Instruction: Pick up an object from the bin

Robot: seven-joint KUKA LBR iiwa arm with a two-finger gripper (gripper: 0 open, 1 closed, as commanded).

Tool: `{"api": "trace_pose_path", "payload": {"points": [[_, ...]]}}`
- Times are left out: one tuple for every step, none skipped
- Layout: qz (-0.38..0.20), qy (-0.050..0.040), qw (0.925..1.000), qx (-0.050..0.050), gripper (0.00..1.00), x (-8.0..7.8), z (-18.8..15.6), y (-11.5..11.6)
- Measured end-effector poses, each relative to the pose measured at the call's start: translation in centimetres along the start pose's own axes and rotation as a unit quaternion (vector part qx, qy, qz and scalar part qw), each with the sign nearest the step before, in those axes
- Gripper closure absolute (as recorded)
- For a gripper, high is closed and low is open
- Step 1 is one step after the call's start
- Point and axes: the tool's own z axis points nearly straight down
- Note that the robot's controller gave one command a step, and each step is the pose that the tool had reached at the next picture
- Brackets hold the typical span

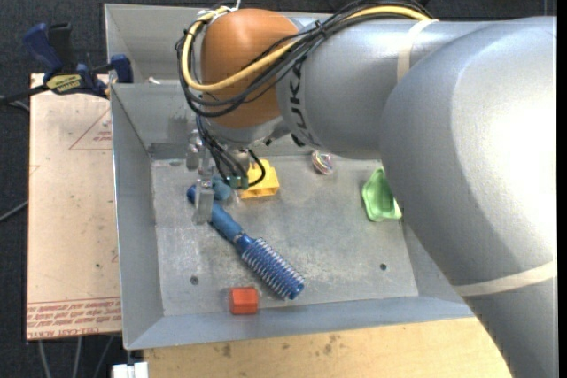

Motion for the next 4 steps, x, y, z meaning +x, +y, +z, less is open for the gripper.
{"api": "trace_pose_path", "payload": {"points": [[-0.022, -0.0002, 0.9998, 0.001, 0.0, 4.4, 6.3, -4.0], [-0.04, -0.0035, 0.9992, 0.0, 0.0, 6.5, 2.8, -6.5], [0.058, -0.0022, 0.9983, 0.0, 0.0, 8.9, 3.0, -7.8], [0.062, -0.0079, 0.998, -0.002, 0.0, 9.6, 5.9, -8.1]]}}
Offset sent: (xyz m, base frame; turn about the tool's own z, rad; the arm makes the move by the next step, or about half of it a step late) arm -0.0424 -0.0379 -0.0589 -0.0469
